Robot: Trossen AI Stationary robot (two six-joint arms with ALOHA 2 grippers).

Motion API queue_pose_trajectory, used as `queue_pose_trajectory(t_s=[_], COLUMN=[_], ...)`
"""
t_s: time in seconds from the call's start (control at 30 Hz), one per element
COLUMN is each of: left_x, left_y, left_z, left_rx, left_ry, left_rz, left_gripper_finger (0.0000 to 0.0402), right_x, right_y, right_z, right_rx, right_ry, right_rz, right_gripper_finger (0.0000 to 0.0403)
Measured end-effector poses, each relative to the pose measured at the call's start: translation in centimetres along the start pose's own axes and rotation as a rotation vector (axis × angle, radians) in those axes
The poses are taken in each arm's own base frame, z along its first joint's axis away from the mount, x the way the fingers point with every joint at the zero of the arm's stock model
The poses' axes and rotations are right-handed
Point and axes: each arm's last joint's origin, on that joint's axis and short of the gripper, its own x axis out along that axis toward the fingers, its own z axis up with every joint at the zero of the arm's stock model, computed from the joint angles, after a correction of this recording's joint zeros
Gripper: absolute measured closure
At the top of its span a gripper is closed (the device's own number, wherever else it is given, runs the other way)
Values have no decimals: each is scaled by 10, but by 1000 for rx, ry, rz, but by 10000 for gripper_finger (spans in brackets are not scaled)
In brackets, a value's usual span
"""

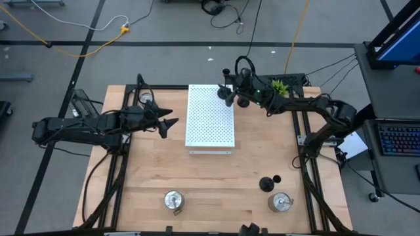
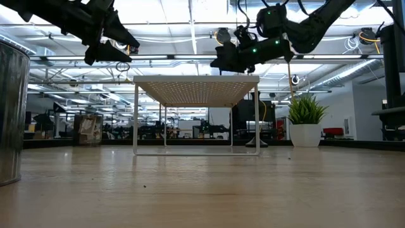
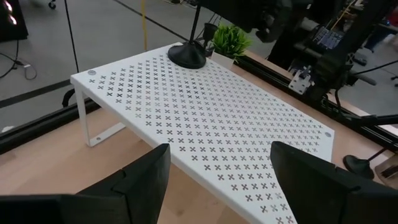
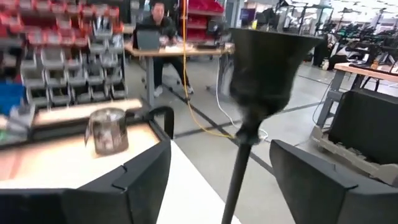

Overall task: Pick & Place candle stick holders
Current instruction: Put the top black candle holder on the shelf aligned with the other black candle holder

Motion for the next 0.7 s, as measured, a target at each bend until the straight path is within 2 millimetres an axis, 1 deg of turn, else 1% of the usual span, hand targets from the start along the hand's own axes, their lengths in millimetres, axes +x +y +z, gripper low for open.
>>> queue_pose_trajectory(t_s=[0.13,0.27,0.43,0.6,0.7], left_x=[0,0,0,0,0], left_y=[0,0,0,0,0], left_z=[0,0,0,0,0], left_rx=[0,0,0,-2,-9], left_ry=[1,1,1,1,1], left_rz=[-1,-1,-1,-1,-1], left_gripper_finger=[117,117,117,117,117], right_x=[-10,-20,-33,-52,-67], right_y=[4,8,12,18,23], right_z=[2,14,23,29,30], right_rx=[-56,-85,-95,-104,-114], right_ry=[96,95,125,218,313], right_rz=[3,21,41,79,70], right_gripper_finger=[131,132,129,129,129])
